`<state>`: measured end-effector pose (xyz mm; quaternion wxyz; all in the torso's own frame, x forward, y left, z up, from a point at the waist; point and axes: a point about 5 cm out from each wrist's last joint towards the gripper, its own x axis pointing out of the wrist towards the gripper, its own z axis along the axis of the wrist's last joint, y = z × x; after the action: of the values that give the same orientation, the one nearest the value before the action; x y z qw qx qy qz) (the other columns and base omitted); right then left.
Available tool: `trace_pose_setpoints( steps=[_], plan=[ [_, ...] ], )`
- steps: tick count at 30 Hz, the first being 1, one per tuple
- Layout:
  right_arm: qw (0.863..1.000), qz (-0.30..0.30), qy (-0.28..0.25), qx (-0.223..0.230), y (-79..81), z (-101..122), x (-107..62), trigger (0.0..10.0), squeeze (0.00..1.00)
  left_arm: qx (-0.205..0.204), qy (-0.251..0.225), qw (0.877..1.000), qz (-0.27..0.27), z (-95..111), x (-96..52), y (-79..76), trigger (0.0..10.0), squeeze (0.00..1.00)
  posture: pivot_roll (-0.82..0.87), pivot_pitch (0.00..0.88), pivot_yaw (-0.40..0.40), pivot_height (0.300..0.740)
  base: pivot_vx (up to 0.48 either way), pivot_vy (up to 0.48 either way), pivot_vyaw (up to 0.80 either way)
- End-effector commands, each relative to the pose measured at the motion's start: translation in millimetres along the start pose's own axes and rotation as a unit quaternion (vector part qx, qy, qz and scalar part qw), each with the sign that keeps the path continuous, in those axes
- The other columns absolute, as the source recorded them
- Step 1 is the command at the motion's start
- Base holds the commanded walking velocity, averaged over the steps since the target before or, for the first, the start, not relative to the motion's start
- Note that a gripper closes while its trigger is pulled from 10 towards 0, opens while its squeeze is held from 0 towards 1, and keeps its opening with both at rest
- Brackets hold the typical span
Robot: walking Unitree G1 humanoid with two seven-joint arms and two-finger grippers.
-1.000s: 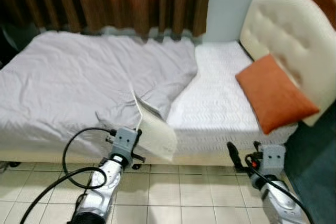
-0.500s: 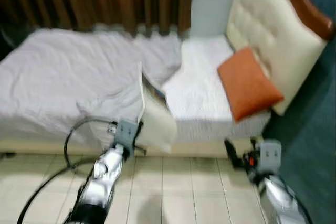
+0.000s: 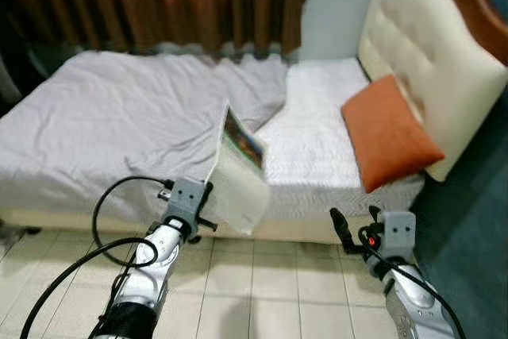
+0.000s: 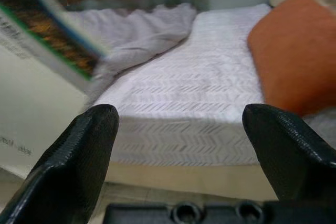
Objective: Clean up the room
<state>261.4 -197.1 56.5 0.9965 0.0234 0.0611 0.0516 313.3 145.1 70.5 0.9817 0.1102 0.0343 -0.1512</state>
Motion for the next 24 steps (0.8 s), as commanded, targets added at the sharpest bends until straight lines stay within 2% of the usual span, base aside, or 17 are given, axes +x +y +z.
trace_pose_setpoints(
  steps=[1,24],
  plan=[
    [1.0,-0.008,0.002,-0.008,-7.8,0.8,-1.5,10.0,0.0,-0.009,-0.027,1.0,-0.008,14.3,8.3,-6.6,10.0,0.0,-0.01,0.0,0.007,0.74,0.48,0.0,0.0],
    [1.0,-0.001,0.007,-0.005,-5.6,0.5,-1.9,10.0,0.0,-0.008,-0.016,1.0,-0.018,12.8,11.2,-9.1,10.0,0.0,-0.02,0.0,0.007,0.74,0.48,0.0,0.0]
  ],
)
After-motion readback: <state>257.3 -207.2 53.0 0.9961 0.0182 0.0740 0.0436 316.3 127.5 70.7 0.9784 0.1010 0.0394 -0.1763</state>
